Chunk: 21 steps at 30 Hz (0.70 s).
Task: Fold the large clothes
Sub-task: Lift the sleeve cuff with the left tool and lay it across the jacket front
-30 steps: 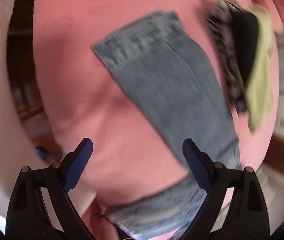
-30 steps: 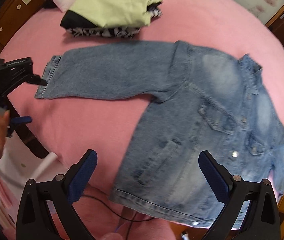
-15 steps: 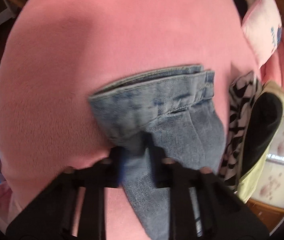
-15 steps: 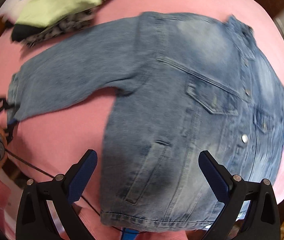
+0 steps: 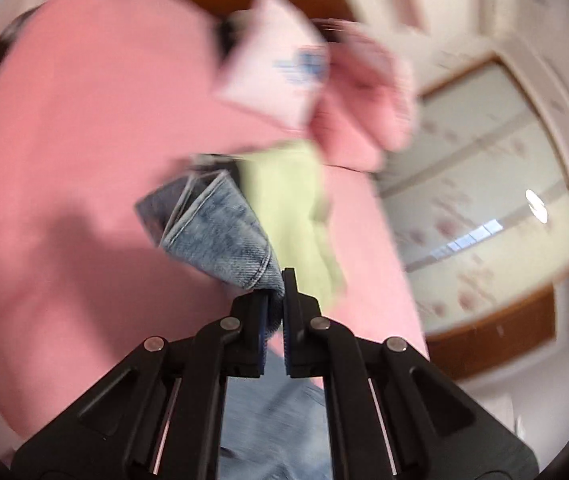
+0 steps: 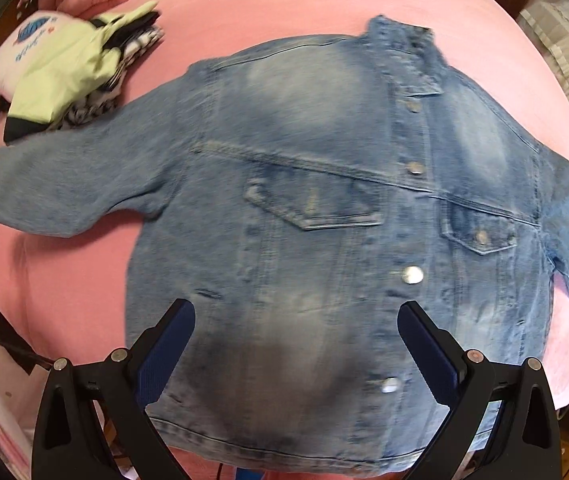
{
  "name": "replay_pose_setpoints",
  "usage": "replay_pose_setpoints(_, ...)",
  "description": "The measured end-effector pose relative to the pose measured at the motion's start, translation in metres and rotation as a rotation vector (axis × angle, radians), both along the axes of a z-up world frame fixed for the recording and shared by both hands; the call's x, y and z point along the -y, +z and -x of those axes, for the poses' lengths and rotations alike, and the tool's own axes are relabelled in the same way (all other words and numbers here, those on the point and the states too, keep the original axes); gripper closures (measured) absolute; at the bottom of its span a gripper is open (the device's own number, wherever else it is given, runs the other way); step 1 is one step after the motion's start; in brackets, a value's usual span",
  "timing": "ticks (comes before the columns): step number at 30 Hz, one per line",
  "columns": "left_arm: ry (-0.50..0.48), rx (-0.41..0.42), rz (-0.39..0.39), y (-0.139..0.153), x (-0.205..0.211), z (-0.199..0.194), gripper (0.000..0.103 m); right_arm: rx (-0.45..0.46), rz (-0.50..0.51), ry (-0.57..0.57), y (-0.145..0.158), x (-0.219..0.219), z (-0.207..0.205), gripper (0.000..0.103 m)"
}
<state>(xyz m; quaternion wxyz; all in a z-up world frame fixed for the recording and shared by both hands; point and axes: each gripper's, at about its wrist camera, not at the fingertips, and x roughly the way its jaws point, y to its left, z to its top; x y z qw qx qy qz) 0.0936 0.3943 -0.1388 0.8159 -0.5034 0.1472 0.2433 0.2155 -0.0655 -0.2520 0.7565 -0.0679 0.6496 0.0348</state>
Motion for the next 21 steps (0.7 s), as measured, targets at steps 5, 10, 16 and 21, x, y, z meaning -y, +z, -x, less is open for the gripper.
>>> replay_pose_setpoints(5,-0.220,0.019,-0.225,0.059,0.104,-0.052,0.100,0.035,-0.034,-0.043,0.018,0.053,-0.014,0.000)
replay_pose_setpoints(10,-0.447,-0.055,-0.375,0.070,0.218,-0.110,0.100,0.077,-0.089,-0.121,0.036,0.114,-0.028,0.000)
replay_pose_setpoints(16,-0.689,-0.170,-0.613,0.043,0.359,-0.156,0.100,0.126,-0.105,-0.222,0.037,0.174,-0.034,0.000)
replay_pose_setpoints(21,-0.845,-0.264,-0.698,-0.010,0.438,-0.182,0.100,0.125,-0.072,-0.291,0.023,0.211,-0.033,0.000)
